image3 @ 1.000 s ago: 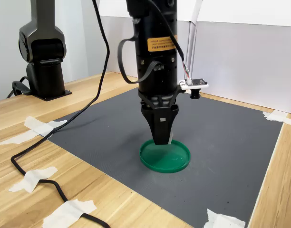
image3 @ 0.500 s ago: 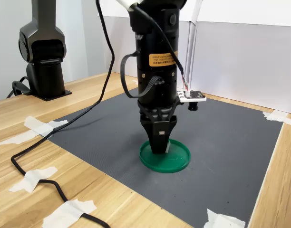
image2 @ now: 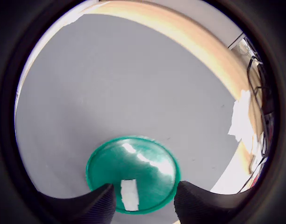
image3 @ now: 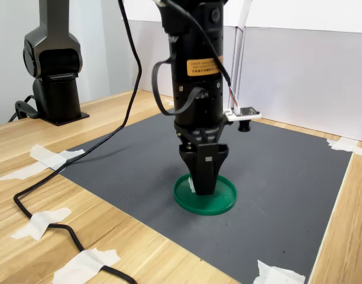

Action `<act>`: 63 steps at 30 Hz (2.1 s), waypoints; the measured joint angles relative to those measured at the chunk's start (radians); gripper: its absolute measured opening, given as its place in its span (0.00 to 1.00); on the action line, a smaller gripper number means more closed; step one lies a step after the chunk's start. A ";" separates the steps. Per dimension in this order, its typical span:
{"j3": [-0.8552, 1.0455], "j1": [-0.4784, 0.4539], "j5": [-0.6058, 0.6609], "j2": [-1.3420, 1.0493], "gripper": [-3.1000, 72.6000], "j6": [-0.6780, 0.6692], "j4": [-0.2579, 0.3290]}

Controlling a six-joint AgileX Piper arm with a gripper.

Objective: Grasp a white terminal and put it on the green lid.

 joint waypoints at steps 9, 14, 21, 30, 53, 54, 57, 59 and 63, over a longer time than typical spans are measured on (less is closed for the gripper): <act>0.000 0.000 -0.038 -0.192 0.66 0.138 0.080; 0.000 0.000 -0.037 -0.317 0.38 0.198 0.196; 0.029 0.000 -0.039 -0.489 0.04 0.243 0.253; 0.379 0.000 -0.252 -0.733 0.02 0.393 0.255; 0.990 0.000 -0.290 -1.528 0.02 0.441 0.256; 1.020 0.000 -0.290 -1.556 0.02 0.441 0.256; 1.089 0.000 -0.291 -1.633 0.02 0.441 0.255; 1.123 0.000 -0.292 -1.675 0.02 0.441 0.255; 1.169 0.000 -0.294 -1.733 0.02 0.444 0.256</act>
